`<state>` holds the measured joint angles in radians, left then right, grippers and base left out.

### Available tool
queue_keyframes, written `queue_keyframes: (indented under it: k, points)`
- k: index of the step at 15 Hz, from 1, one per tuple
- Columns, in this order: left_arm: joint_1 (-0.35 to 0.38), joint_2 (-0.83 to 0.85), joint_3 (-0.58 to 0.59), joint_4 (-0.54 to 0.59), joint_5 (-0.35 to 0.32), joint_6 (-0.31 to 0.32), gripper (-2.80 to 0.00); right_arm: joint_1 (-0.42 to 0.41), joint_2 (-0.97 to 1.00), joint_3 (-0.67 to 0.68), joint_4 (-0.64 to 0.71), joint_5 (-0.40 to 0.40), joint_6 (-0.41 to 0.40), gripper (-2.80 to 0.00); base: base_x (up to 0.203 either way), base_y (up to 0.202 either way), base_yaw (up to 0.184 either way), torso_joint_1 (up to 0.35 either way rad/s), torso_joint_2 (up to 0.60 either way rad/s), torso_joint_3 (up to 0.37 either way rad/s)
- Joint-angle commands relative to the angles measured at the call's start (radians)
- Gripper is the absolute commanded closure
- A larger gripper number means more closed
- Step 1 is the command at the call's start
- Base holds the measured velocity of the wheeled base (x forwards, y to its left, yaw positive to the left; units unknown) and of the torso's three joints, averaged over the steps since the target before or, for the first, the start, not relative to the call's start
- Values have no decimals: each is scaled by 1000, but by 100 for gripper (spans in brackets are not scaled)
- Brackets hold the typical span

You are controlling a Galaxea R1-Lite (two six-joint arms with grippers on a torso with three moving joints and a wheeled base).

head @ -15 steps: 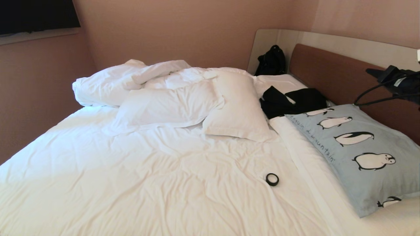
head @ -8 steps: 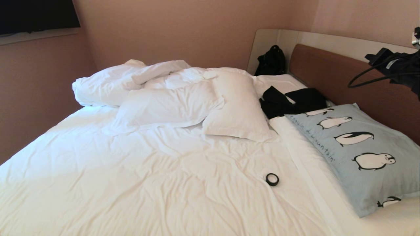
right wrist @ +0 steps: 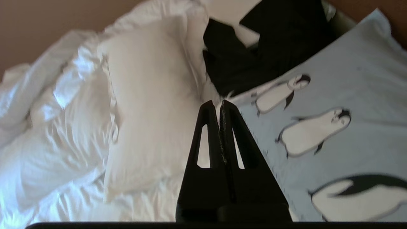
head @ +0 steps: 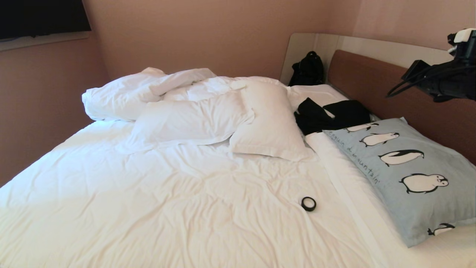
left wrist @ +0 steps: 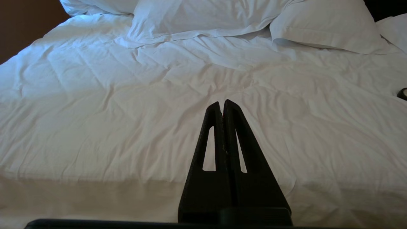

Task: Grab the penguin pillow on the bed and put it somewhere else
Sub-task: Pick up the pillow

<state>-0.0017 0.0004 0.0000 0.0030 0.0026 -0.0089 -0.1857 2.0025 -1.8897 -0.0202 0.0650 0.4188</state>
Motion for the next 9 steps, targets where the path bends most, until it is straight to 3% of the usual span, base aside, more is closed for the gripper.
queue_keyframes:
  k: [1, 7, 9]
  points:
    - [0, 0, 2, 0, 1, 0, 0, 36, -66, 20, 291, -1, -19, 0, 0, 0, 0, 0, 0, 0]
    - [0, 0, 2, 0, 1, 0, 0, 182, -296, 234, 310, 5, -98, 0, 0, 0, 0, 0, 0, 0]
    - [0, 0, 2, 0, 1, 0, 0, 213, -425, 339, 312, 48, -109, 0, 0, 0, 0, 0, 0, 0]
